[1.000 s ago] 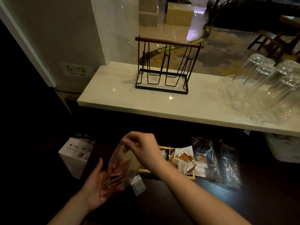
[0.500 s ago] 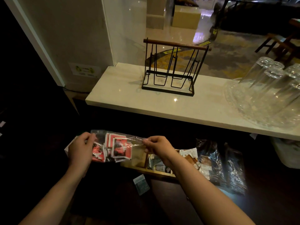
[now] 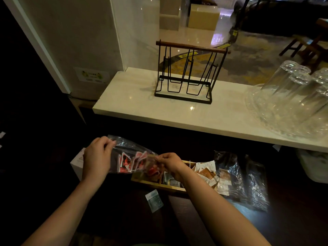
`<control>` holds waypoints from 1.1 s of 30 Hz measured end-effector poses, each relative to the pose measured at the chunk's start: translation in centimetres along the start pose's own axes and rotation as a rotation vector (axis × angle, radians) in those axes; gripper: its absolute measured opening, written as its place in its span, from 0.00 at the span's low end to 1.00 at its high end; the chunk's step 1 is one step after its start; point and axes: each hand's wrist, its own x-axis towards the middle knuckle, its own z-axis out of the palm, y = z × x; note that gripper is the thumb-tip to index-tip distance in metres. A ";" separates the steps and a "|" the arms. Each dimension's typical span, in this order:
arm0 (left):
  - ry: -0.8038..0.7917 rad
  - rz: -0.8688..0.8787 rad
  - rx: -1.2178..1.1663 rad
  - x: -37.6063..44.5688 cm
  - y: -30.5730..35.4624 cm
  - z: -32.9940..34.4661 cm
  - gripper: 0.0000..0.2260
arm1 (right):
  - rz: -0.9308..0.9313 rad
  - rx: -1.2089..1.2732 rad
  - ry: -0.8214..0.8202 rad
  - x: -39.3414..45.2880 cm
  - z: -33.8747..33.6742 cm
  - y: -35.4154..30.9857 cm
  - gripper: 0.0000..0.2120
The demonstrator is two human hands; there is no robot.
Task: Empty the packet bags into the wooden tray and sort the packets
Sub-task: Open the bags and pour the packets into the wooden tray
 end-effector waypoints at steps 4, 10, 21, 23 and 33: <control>-0.019 0.112 0.039 0.5 1.5 -0.2 0.07 | 0.016 -0.009 0.014 0.2 -0.1 0.3 0.09; -0.056 0.131 0.046 1.1 2.7 0.1 0.07 | 0.045 0.022 0.033 0.5 -0.7 0.5 0.08; -0.109 0.159 0.000 1.6 4.6 0.2 0.06 | 0.034 -0.048 0.032 -0.1 -1.0 1.5 0.08; -0.110 0.164 0.005 1.5 5.0 0.0 0.07 | 0.038 -0.046 0.028 -0.4 -0.7 1.5 0.07; -0.106 0.288 -0.051 1.6 8.5 -1.0 0.06 | 0.030 0.105 -0.002 -1.1 -0.3 1.5 0.07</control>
